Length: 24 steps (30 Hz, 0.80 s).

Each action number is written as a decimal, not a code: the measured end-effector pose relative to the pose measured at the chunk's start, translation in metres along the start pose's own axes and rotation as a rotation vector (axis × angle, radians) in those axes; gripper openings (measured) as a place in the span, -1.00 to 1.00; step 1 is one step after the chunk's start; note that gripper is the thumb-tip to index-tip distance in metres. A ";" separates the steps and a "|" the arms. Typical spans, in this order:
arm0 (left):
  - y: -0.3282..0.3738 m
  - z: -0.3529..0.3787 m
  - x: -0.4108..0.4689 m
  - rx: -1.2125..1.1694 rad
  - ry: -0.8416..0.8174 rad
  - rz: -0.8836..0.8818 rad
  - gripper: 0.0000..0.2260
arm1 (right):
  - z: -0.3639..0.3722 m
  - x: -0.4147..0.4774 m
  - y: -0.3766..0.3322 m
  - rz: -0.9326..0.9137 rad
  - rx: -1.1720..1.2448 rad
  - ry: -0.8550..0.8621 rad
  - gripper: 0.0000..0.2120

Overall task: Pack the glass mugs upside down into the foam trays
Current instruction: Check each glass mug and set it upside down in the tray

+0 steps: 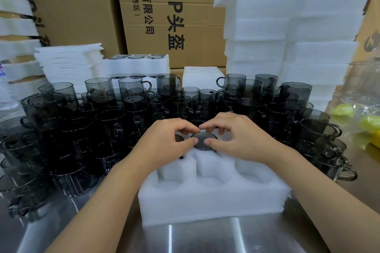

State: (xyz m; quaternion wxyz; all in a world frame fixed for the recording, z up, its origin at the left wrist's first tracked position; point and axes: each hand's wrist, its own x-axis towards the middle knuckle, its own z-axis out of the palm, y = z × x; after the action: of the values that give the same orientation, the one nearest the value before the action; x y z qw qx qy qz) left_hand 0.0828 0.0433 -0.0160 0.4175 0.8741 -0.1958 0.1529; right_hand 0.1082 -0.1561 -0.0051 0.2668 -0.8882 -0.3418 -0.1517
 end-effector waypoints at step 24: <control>-0.006 0.001 0.002 0.015 -0.023 -0.017 -0.82 | -0.018 0.021 0.025 0.323 -0.626 0.566 -0.69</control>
State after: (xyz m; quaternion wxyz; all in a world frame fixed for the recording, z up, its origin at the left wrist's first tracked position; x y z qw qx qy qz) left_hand 0.0879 0.0460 -0.0196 0.4101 0.8805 -0.1917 0.1408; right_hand 0.1391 -0.1705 0.0097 0.0884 -0.8917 -0.0501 -0.4412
